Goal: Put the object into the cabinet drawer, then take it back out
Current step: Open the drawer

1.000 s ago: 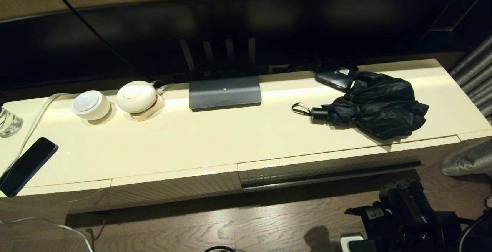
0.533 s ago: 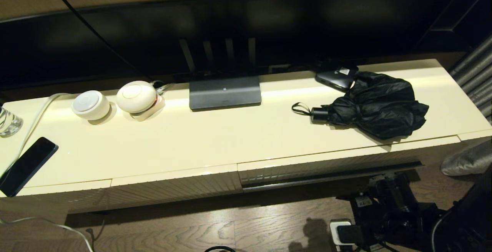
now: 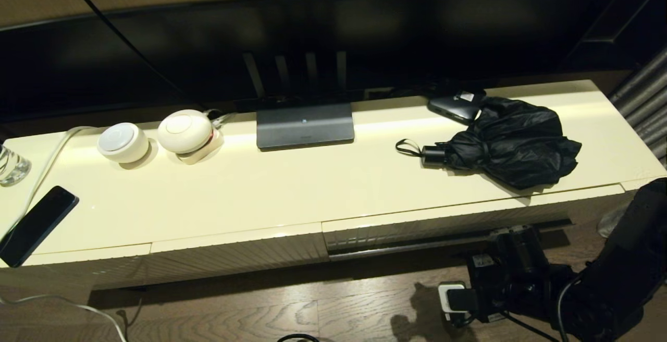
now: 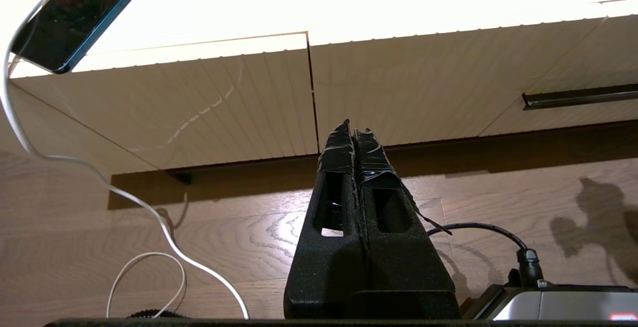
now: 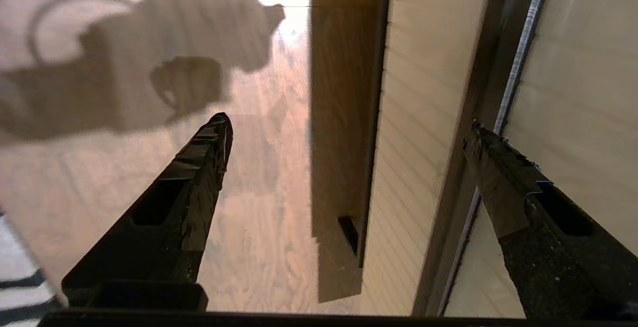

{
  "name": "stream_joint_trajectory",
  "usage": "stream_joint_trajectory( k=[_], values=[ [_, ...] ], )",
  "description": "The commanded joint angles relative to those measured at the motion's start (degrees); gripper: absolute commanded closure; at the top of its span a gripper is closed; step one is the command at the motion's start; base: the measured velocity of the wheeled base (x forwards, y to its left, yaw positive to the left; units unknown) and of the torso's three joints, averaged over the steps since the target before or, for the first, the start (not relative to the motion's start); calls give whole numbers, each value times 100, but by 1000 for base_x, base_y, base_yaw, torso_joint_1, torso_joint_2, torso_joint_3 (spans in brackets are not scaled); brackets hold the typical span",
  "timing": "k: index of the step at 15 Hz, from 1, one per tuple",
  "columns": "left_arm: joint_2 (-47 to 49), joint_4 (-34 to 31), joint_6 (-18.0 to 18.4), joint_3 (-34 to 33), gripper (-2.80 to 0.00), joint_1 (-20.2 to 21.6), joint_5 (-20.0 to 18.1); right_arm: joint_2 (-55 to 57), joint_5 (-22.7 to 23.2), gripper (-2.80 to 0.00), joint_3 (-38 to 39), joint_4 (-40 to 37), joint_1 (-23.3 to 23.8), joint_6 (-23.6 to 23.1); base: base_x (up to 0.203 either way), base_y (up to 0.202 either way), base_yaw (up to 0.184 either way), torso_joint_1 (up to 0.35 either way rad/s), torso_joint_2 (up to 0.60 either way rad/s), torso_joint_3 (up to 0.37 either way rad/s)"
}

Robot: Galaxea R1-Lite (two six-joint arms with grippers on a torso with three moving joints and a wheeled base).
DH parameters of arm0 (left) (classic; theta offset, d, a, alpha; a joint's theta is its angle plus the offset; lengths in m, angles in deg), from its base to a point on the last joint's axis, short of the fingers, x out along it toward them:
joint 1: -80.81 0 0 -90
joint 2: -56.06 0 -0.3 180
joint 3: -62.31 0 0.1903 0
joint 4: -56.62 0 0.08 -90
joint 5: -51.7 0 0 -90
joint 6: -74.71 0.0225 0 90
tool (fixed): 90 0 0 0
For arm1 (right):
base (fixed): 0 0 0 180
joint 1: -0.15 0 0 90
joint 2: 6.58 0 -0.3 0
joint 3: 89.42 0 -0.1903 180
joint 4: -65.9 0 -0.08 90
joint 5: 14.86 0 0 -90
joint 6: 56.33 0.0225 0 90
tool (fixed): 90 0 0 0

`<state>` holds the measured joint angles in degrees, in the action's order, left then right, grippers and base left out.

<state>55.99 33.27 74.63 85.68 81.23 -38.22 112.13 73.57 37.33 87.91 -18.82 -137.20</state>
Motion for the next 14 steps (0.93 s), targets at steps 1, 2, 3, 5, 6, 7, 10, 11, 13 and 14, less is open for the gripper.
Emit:
stream_joint_trajectory(
  k=[1, 2, 3, 5, 6, 7, 10, 11, 13, 14],
  values=[
    [7, 8, -1, -18, 0, 2, 1, 149, 6, -280, -160, 32, 41, -49, 0, 0, 0, 0, 0, 0],
    [7, 8, -1, -18, 0, 2, 1, 153, 8, -280, -167, 32, 43, -51, 0, 0, 0, 0, 0, 0],
    [7, 8, -1, -18, 0, 2, 1, 153, 8, -280, -167, 32, 43, -51, 0, 0, 0, 0, 0, 0],
    [7, 8, -1, -18, 0, 2, 1, 239, 23, -280, -365, 226, 100, -68, 0, 0, 0, 0, 0, 0],
    [7, -1, -1, -18, 0, 2, 1, 271, 31, -280, -388, 282, 140, -140, 0, 0, 0, 0, 0, 0],
    [7, 8, -1, -18, 0, 2, 1, 302, 43, -280, -413, 322, 166, -201, 0, 0, 0, 0, 0, 0],
    [7, 8, -1, -18, 0, 2, 1, 329, 96, -280, -510, 357, 201, -218, 0, 0, 0, 0, 0, 0],
    [7, -1, -1, -18, 0, 2, 1, 336, 96, -280, -519, 357, 205, -218, 0, 0, 0, 0, 0, 0],
    [7, -1, -1, -18, 0, 2, 1, 443, 105, -280, -598, 366, 254, -218, 0, 0, 0, 0, 0, 0],
    [7, 8, -1, -18, 0, 2, 1, 470, 105, -280, -623, 366, 266, -218, 0, 0, 0, 0, 0, 0]
  ],
)
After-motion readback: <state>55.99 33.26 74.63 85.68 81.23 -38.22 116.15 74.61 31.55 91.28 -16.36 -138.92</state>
